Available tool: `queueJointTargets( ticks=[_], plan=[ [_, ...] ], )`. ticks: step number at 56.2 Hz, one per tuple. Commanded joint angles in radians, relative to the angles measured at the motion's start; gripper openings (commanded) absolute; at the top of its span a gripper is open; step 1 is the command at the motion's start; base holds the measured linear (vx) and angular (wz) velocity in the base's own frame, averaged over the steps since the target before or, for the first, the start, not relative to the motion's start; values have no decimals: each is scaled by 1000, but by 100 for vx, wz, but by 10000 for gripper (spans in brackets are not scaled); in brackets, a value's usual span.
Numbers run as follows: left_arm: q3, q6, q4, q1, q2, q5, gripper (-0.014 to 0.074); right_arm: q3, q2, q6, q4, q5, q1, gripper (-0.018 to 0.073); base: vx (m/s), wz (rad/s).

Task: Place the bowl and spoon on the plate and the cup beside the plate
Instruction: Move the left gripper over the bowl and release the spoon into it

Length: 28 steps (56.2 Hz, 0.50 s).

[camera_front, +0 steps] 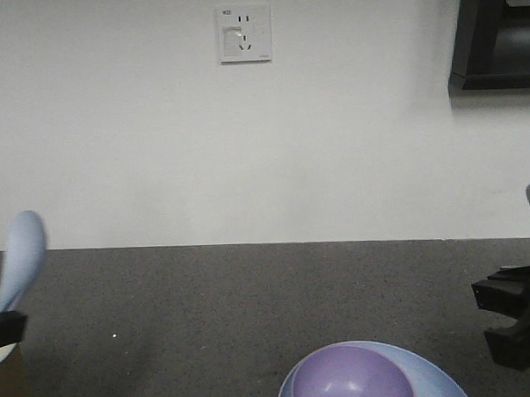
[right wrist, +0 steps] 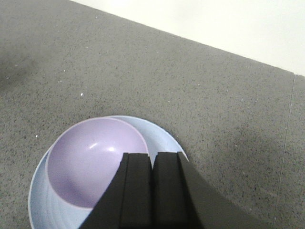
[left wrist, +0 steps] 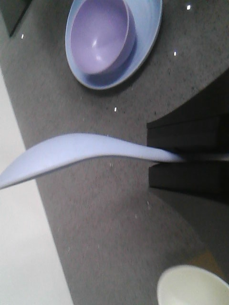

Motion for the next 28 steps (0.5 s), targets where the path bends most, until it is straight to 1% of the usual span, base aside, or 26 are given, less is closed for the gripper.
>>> queueJointTargets(
  ticks=[1,3,8,15,19,24,28],
  plan=[
    [-109,95,-182,-38,156,17,0,-28,-26,2,-19,-47,-3,-10,0,0],
    [-146,115,-220,-68,231,49,0,-28,-28,2,-28,-45,-3,-10,0,0],
    [-220,133,-267,-143,388,108,0,-28,-30,2,-34,-45,-3,-10,0,0],
    [-344,127,-267,-250,565,165,0,-28,-30,2,-34,-45,-3,-10,0,0],
    [-416,113,-266,-306,652,176,0,-28,-30,2,-41,-45,-3,-10,0,0],
    [-508,69,-252,-360,745,193,0,-28,-30,2,-54,-44,-3,-10,0,0],
    [-577,42,-242,-387,799,230,0,-28,-30,2,-63,-42,-3,-10,0,0]
  ],
)
